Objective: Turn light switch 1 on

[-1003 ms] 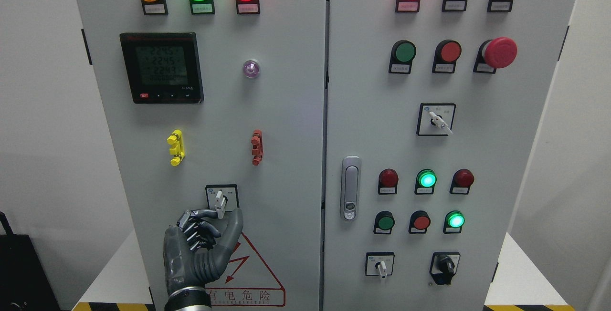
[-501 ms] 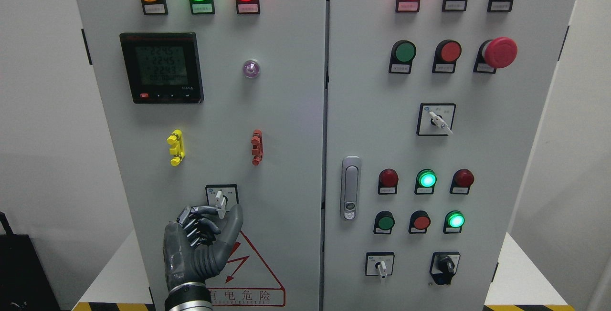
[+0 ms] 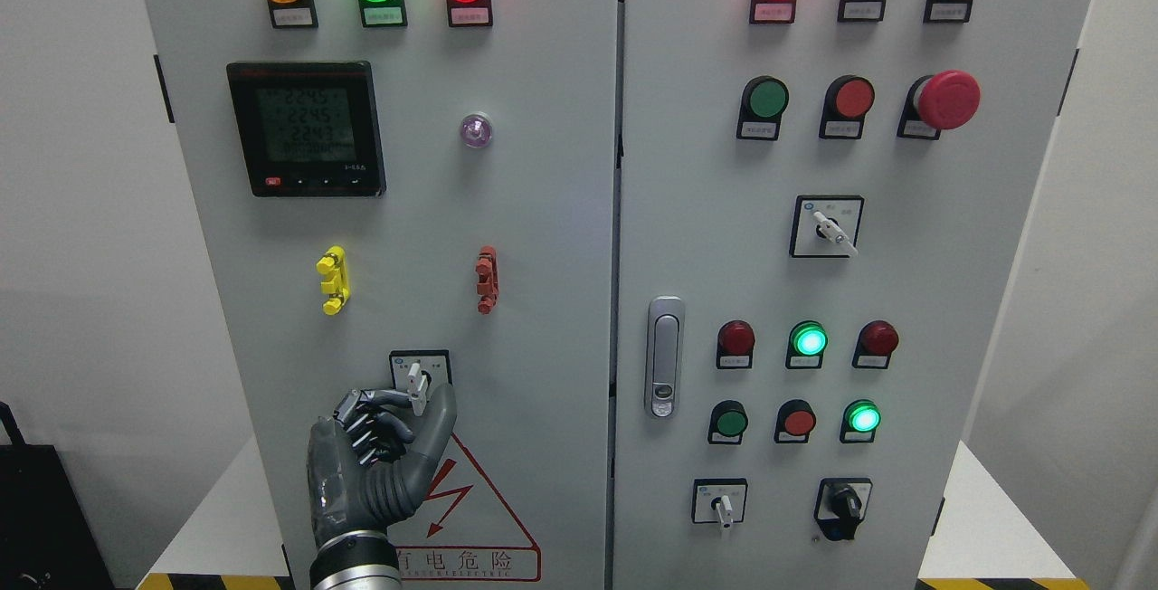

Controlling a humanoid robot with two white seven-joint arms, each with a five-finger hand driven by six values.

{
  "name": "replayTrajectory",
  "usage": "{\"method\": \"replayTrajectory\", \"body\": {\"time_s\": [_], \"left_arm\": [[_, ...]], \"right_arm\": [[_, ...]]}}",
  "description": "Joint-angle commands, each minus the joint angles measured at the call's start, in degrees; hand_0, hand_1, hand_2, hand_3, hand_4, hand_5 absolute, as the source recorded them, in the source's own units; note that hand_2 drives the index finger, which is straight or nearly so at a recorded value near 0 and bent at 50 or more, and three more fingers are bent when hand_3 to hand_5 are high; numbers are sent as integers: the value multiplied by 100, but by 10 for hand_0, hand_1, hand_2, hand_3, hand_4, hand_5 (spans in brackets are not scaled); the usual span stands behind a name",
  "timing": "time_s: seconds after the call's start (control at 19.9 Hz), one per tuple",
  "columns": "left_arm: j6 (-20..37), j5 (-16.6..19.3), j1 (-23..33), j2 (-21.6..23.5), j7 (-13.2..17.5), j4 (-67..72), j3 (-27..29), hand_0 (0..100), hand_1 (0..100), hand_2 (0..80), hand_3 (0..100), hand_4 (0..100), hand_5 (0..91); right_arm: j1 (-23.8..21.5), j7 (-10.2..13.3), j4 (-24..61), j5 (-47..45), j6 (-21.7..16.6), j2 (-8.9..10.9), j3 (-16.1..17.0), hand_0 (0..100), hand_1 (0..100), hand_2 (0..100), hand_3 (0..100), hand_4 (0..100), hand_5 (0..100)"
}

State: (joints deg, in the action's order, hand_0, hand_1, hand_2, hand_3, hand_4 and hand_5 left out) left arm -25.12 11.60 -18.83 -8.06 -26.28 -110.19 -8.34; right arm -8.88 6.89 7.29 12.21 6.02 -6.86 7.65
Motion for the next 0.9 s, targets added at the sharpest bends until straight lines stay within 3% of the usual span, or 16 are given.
{"method": "replayTrajectory", "body": {"time_s": [0.0, 0.85], "left_arm": [[-2, 0, -33, -3, 0, -2, 26, 53, 628, 599, 900, 902, 825], [-46, 0, -34, -12, 0, 24, 26, 92, 603, 605, 924, 915, 831]], "right_arm": [[0, 5, 0, 0, -4, 0, 0, 54, 0, 0, 0, 0, 0], [0, 5, 0, 0, -4, 0, 0, 54, 0, 0, 0, 0, 0]]}}
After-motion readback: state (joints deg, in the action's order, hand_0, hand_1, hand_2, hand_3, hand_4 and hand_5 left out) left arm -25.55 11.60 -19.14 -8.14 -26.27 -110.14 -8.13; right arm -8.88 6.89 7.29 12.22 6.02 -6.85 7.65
